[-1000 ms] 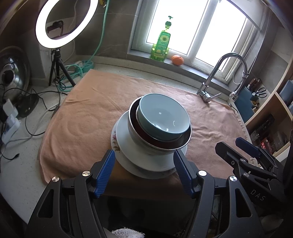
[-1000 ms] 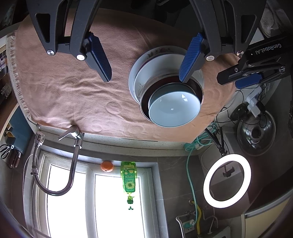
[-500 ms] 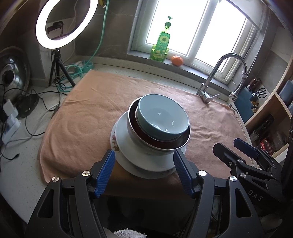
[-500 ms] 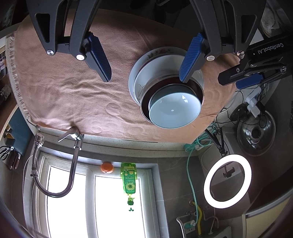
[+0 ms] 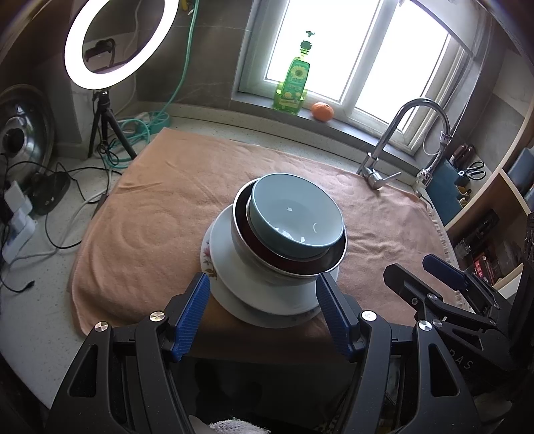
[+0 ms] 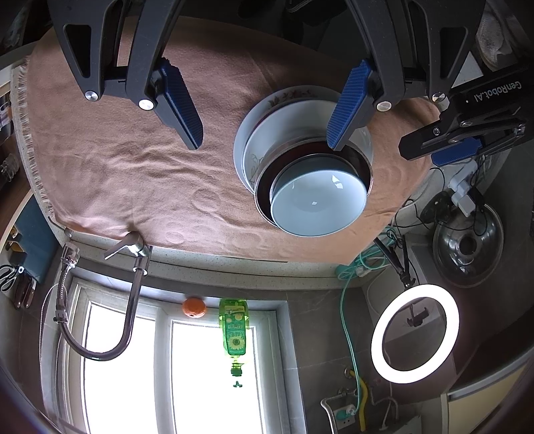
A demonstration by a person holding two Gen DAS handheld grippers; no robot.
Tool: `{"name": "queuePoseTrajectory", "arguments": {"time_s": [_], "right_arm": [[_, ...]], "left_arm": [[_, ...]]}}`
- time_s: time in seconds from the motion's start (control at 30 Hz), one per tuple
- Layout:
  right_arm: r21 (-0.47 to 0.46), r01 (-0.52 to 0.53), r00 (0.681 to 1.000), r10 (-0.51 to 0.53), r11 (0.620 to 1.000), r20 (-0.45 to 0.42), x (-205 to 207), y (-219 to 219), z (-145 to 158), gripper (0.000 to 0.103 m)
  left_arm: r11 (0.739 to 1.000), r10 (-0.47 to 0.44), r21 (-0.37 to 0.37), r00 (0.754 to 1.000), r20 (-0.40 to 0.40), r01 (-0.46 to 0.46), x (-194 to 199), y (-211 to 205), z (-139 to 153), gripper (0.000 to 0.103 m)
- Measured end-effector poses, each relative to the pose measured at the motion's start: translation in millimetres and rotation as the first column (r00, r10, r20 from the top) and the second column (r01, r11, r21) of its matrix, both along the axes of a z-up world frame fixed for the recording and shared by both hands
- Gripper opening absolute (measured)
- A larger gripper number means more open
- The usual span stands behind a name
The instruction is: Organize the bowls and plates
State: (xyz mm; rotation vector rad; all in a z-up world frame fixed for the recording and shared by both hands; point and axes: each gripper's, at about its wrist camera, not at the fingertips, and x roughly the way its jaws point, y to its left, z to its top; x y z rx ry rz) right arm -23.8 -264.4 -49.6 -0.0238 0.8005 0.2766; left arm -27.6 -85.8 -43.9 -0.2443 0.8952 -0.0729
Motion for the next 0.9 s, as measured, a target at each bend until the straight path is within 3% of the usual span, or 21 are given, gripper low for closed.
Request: {"name": "queuePoseTrajectory", "arguments": {"time_s": [0.9], "right_arm": [[-0.006,-0.010,1.000,0.010,1.000,-0.007,7.0,0.5,-1.6,0.074]], "left_arm": [[1.000,-0.001,-0.002,1.000,-0.005,0.001,6.7,2.1,-1.8,0.066]]}}
